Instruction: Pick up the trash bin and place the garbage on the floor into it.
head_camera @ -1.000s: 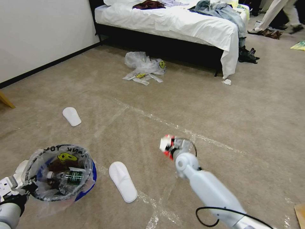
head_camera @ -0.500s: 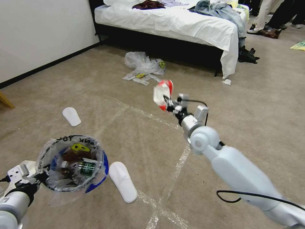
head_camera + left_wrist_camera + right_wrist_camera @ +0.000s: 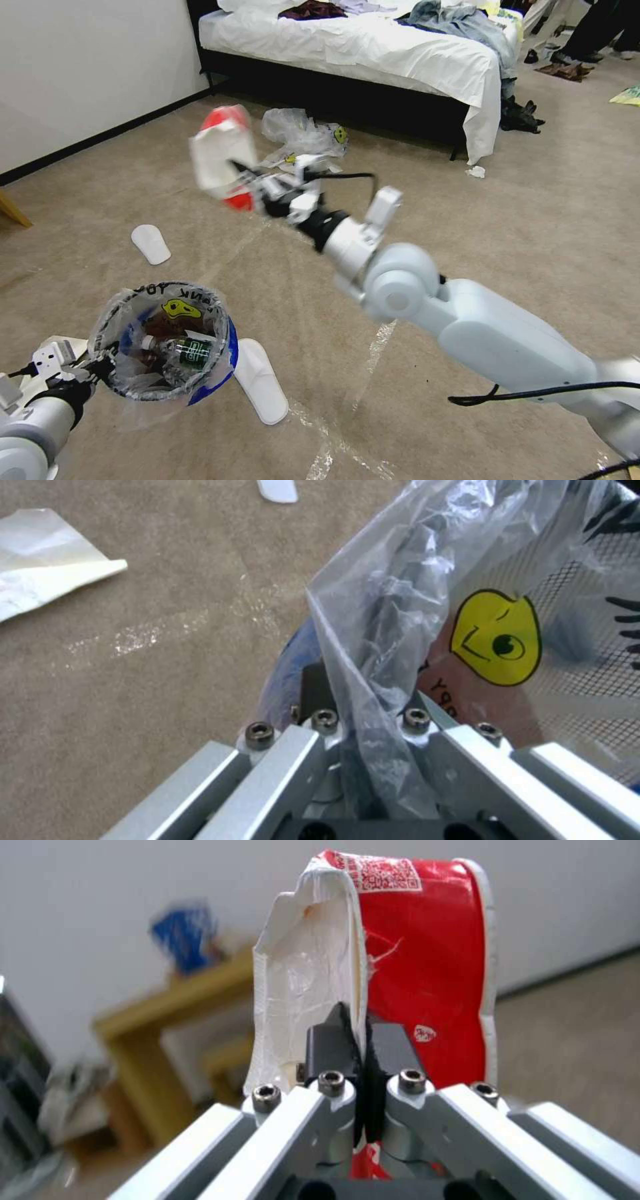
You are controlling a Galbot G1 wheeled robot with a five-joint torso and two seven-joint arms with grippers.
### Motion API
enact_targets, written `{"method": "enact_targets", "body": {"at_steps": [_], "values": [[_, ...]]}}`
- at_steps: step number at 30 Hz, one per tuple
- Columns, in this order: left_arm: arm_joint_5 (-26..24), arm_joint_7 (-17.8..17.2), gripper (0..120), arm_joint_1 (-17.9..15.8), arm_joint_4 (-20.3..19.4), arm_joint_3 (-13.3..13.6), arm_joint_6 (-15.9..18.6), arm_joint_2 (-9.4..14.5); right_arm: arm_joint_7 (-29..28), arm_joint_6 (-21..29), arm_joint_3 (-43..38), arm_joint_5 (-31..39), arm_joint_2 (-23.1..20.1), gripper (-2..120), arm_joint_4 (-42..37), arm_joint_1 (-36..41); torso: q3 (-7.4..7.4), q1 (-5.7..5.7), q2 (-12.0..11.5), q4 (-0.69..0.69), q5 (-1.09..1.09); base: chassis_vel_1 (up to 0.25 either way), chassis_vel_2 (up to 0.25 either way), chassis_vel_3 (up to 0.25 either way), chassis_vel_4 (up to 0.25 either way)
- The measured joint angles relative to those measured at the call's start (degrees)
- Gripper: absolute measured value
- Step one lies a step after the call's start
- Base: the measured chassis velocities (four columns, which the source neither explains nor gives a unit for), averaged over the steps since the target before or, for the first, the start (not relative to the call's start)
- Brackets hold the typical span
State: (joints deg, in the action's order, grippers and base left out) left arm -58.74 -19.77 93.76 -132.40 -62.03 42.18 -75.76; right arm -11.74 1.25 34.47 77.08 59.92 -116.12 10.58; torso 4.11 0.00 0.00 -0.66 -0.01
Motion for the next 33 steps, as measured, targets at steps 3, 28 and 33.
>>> {"method": "enact_targets", "body": {"at_steps": [3, 28, 33], "values": [[0.06, 0.00, 1, -0.02, -0.01, 0.01, 0.00, 0.09, -1.51, 1.52, 3.71, 0.01, 1.08, 0, 0.69, -1.22, 0.01, 0.00, 0.00, 0.00, 0.00, 0.000, 0.000, 0.000, 0.000], [1.01, 0.11, 1, -0.45, 0.26, 0.91, -0.07, -0.22, -8.82, 7.01, 16.77, -5.05, 5.94, 0, 6.19, -0.31, 0.01, 0.00, 0.00, 0.00, 0.01, 0.000, 0.000, 0.000, 0.000], [1.08, 0.16, 1, -0.45, 0.30, 0.97, -0.10, -0.36, -9.40, 7.39, 17.77, -5.75, 6.56, 0, 6.73, 0.34, 0.00, 0.00, 0.00, 0.00, 0.01, 0.000, 0.000, 0.000, 0.000]]}}
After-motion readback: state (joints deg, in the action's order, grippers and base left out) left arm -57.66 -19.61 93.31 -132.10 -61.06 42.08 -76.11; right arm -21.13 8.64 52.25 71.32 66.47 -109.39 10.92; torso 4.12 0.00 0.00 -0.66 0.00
